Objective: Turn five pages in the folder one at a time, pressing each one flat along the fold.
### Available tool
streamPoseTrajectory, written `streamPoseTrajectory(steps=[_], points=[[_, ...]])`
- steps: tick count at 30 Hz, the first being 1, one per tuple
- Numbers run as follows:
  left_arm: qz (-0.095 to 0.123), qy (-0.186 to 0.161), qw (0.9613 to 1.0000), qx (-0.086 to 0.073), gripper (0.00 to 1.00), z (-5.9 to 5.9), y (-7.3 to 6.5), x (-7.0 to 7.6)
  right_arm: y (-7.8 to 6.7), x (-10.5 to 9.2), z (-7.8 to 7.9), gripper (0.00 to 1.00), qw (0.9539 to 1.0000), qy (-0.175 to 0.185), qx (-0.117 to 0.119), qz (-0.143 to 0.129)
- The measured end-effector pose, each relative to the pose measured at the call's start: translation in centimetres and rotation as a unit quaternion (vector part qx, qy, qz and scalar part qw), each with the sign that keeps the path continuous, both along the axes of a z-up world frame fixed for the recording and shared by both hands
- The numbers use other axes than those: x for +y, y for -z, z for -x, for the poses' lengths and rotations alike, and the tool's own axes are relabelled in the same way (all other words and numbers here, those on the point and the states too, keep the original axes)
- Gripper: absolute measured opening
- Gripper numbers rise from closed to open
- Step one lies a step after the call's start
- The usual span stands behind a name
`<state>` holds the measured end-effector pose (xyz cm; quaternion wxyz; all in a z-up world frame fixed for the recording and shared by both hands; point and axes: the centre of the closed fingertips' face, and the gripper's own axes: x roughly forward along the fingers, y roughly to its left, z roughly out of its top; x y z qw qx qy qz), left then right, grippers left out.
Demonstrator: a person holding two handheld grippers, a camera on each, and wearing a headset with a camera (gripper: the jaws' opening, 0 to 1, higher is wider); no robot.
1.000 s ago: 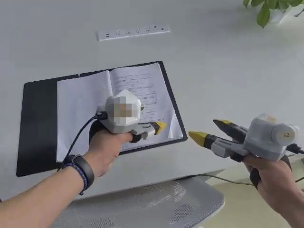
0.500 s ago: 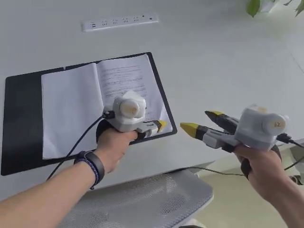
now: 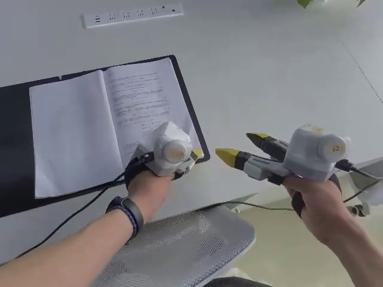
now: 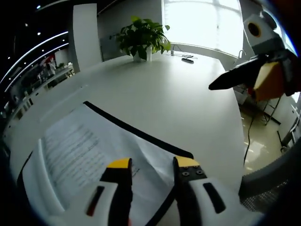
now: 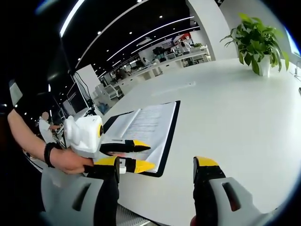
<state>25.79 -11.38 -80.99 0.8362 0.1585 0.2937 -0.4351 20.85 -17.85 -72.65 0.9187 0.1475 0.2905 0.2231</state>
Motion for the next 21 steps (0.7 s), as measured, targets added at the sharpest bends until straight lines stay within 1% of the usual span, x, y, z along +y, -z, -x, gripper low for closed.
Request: streamPoseTrajectory(steps=[7,10,13,17,21], points=[[0.011,-0.010,0.9998,-0.011,0.31,0.1,-0.1,0.2,0.0,0.0,0.6,0.62,1.0000,0.007,0.005,-0.001],[0.011,-0.012,0.9998,-0.011,0.30,0.2,-0.1,0.2,0.0,0.3,0.8,0.62,1.0000,0.005,0.006,0.000],[0.013,-0.015,0.9997,-0.012,0.30,0.2,0.0,0.2,-0.1,0.7,0.9,0.62,1.0000,0.004,0.004,-0.003],[0.019,-0.017,0.9996,-0.013,0.29,0.3,0.0,0.3,0.3,1.4,1.0,0.61,0.9999,-0.003,0.007,-0.006],[0.021,-0.018,0.9996,-0.011,0.27,0.2,0.0,0.5,0.6,2.0,0.7,0.60,0.9998,-0.012,0.009,-0.008]])
